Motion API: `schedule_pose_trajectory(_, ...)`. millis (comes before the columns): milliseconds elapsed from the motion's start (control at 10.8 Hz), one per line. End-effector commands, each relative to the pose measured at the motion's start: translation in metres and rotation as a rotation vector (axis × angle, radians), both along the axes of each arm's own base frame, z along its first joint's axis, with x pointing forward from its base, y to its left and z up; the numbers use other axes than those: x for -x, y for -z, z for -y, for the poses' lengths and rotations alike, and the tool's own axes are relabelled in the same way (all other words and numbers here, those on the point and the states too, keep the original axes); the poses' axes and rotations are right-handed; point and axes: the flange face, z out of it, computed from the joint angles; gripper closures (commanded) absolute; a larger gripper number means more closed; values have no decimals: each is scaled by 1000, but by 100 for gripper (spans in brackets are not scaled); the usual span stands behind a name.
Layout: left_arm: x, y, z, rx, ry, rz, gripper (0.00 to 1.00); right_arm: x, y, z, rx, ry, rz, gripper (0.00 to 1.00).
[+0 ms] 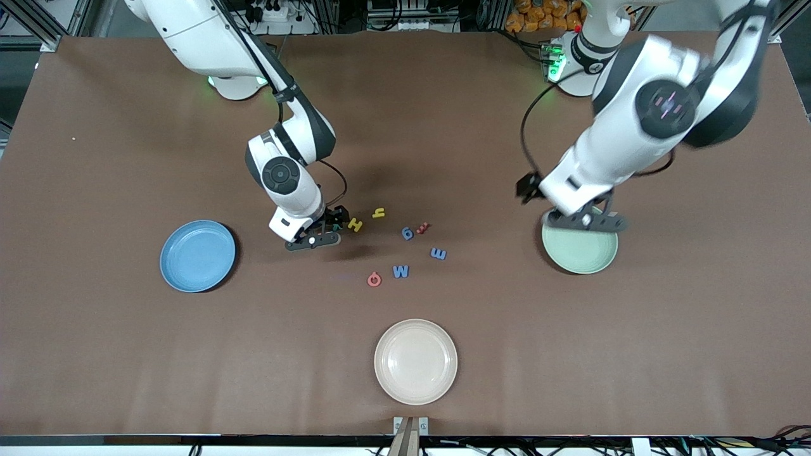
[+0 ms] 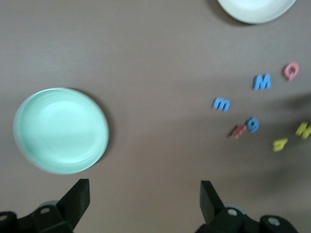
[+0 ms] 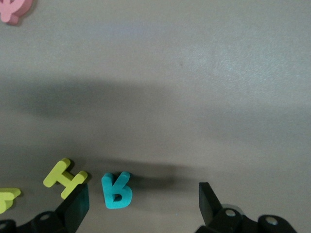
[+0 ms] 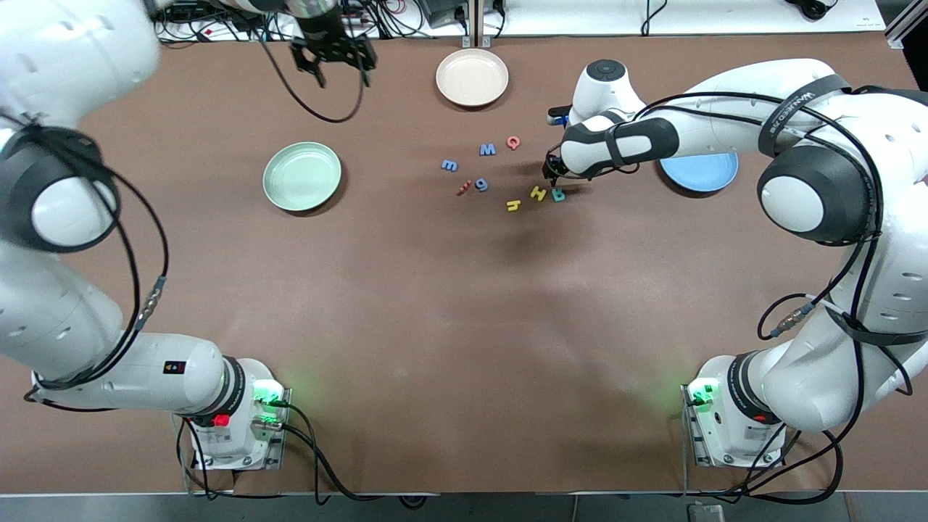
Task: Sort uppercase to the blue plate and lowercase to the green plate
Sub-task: 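Grasp the teal R with the right gripper while the left gripper lowers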
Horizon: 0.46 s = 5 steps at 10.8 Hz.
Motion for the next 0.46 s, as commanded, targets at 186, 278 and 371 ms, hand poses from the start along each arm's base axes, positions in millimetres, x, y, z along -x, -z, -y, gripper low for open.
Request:
schedule_pose_trajectory(186, -25, 84, 53, 25, -376, -34, 0, 11, 13, -14, 31, 24, 19, 0)
schedule_pose_trajectory(278, -25, 107, 66, -1, -423, -44, 0, 15, 19, -12, 24, 23, 27, 0)
schedule_pose_trajectory(371, -22, 125, 80, -24, -415, -45, 0, 19, 24, -8, 23, 25, 26, 0)
